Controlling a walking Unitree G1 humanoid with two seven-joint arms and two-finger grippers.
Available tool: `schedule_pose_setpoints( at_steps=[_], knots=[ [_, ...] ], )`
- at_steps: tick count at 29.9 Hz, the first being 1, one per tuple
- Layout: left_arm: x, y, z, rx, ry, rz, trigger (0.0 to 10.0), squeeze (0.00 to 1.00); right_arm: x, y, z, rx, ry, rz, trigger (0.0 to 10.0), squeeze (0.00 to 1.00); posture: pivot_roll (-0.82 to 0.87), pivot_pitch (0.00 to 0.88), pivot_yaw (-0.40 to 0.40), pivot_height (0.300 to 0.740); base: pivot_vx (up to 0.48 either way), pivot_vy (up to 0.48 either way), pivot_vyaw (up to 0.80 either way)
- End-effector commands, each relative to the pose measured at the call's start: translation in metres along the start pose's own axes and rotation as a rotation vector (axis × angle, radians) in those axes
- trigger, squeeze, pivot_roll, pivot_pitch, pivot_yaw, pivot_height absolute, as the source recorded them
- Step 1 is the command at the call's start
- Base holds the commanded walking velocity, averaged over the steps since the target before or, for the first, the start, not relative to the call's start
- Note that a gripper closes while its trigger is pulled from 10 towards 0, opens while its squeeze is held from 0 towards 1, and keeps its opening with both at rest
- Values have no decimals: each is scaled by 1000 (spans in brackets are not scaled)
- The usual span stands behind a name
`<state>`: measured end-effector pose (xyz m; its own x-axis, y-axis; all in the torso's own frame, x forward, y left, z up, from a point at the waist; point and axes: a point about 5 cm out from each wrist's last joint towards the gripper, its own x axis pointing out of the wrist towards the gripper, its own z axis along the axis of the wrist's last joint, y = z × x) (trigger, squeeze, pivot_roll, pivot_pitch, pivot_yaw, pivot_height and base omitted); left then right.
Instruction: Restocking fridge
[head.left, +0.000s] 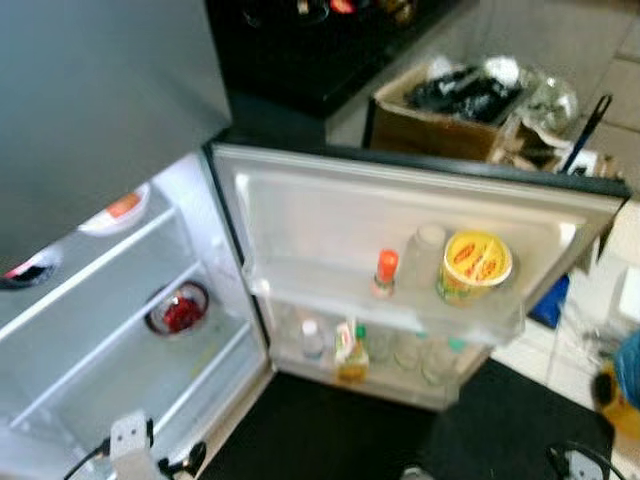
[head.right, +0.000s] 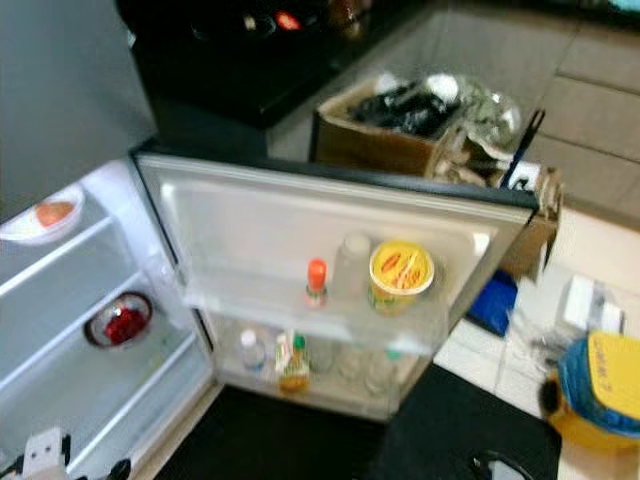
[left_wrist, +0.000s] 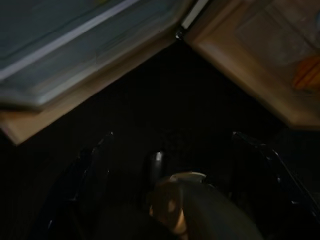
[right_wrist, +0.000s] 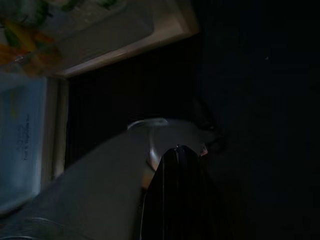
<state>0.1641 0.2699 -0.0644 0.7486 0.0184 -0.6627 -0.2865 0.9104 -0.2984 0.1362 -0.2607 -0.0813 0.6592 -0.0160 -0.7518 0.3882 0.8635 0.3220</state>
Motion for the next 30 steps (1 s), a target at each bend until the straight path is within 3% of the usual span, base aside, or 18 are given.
schedule_pose_setpoints(
  at_steps=[1, 6, 20, 26, 27, 30],
  knots=[
    [-1, 0, -6, -2, 19, 5, 10000, 0, -2, -2, -8, 7, 30, -15, 10000, 0, -87, 146, -4, 717, 0, 0, 0],
    [-1, -1, -6, -5, 18, 2, 10000, 0, -3, 1, -3, 17, -15, 64, 10000, 0, -84, 149, -4, 732, 0, 0, 0],
    [-2, -4, -14, 4, 39, 0, 10000, 0, -3, 0, -4, -2, 5, 74, 10000, 0, -88, 145, -9, 740, 0, 0, 0],
    [-5, -7, -31, 35, 86, 9, 10000, 0, -2, -3, -9, -34, 37, -34, 10000, 0, -86, 137, -9, 740, 0, 0, 0],
    [-10, -10, -48, 35, 146, -5, 10000, 0, -1, -1, -13, -54, 61, -47, 10000, 0, -86, 128, -9, 740, 0, 0, 0],
    [-15, -14, -64, 6, 205, -15, 10000, 0, 0, 4, -16, -77, 79, -45, 10000, 0, -86, 128, -9, 740, 0, 0, 0]
  ],
)
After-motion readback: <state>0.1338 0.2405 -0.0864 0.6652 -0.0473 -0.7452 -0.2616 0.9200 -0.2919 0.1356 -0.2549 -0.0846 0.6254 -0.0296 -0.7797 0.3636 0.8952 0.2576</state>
